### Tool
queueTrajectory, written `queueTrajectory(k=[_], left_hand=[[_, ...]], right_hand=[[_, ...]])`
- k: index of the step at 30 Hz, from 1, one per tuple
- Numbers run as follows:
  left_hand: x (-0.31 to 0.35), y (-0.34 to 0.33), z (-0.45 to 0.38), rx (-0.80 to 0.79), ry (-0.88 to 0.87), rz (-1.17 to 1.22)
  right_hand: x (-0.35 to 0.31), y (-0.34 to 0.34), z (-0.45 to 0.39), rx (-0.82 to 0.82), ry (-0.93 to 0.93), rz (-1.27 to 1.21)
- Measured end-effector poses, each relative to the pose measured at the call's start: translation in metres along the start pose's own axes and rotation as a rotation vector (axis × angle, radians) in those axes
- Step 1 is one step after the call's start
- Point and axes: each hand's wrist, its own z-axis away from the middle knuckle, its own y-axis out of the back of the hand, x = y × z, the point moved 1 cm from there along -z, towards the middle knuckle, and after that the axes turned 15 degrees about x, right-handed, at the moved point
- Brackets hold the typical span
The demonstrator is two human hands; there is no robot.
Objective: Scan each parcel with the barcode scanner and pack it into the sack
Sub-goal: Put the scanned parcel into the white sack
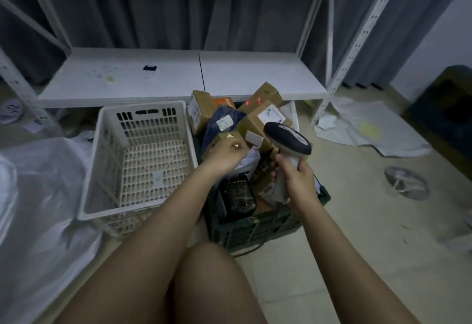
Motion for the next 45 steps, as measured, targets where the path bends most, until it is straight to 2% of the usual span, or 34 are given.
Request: queueTrajectory(k=[2, 5, 7, 9, 14, 22, 26, 29, 33, 42, 45], left_hand=[[-0.023, -0.014, -0.015, 0.022, -0.026, -0.232], [-0.049, -0.038, -0.026, -0.083, -0.075, -0.481], [-0.059, -0.052, -0.026, -0.044, -0.125, -0.550], [-0.064, -0.057, -0.028, 0.062, -0.181, -0.560], [-0.060, -0.038, -0.039, 0.246, -0.257, -0.342], [-0.006, 0.042, -0.012, 0.504, -0.072, 0.261], [0.002, 0.083, 0.015, 0.650, 0.013, 0.436], [0.004, 0.114, 0.040, 0.744, -0.005, 0.527], [-0.005, 0.160, 0.077, 0.869, -0.102, 0.524], [-0.036, 0.272, 0.178, 1.077, -0.202, 0.395], [-0.044, 0.301, 0.209, 1.094, -0.223, 0.299]], right_hand=[[0.015, 0.004, -0.009, 0.023, -0.026, 0.030], [0.031, 0.007, -0.017, 0.047, -0.049, 0.070], [0.035, 0.006, -0.018, 0.054, -0.079, 0.068], [0.040, 0.007, -0.021, 0.045, -0.108, 0.077], [0.038, 0.008, -0.025, 0.068, -0.093, 0.083], [0.006, 0.010, -0.013, 0.124, -0.011, -0.062], [-0.023, 0.005, 0.007, 0.120, 0.055, -0.037], [-0.041, -0.005, 0.028, 0.074, 0.090, -0.048], [-0.058, -0.029, 0.067, 0.004, 0.110, -0.073], [-0.093, -0.129, 0.176, -0.329, 0.210, -0.122], [-0.097, -0.154, 0.208, -0.454, 0.222, -0.128]])
